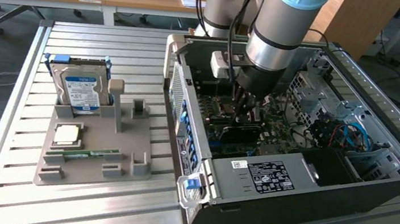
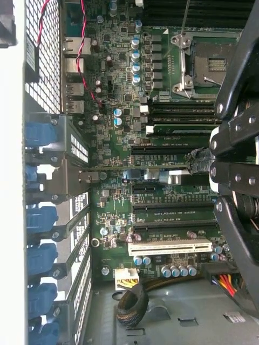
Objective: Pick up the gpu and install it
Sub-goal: 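Press down on the gpu until it lock into place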
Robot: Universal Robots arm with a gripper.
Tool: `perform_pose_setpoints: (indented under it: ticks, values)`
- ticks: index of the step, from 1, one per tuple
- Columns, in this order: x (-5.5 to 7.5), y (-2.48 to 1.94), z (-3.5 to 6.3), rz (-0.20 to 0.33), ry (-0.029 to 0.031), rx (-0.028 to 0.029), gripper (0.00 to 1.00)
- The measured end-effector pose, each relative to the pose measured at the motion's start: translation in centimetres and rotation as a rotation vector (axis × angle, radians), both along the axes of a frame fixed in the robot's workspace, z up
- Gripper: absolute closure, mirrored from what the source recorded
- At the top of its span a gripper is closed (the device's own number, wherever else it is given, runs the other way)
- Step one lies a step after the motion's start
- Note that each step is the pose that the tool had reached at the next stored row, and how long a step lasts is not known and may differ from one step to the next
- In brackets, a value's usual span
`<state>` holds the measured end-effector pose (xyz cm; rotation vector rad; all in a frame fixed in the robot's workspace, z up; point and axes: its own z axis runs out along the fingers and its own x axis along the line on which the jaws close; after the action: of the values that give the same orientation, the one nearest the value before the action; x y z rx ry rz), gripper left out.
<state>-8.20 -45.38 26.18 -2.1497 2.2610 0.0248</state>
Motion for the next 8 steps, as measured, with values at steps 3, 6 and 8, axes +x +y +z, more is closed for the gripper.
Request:
perform_pose_setpoints:
  ticks: [3,6,8]
  values:
    - [-0.01,-0.01,0.00,0.000,0.0000,-0.0001,0.89]
    - [-0.08,-0.08,-0.01,0.000,-0.0001,0.0000,0.89]
    - [-0.09,-0.08,-0.01,0.000,0.0001,0.0001,0.89]
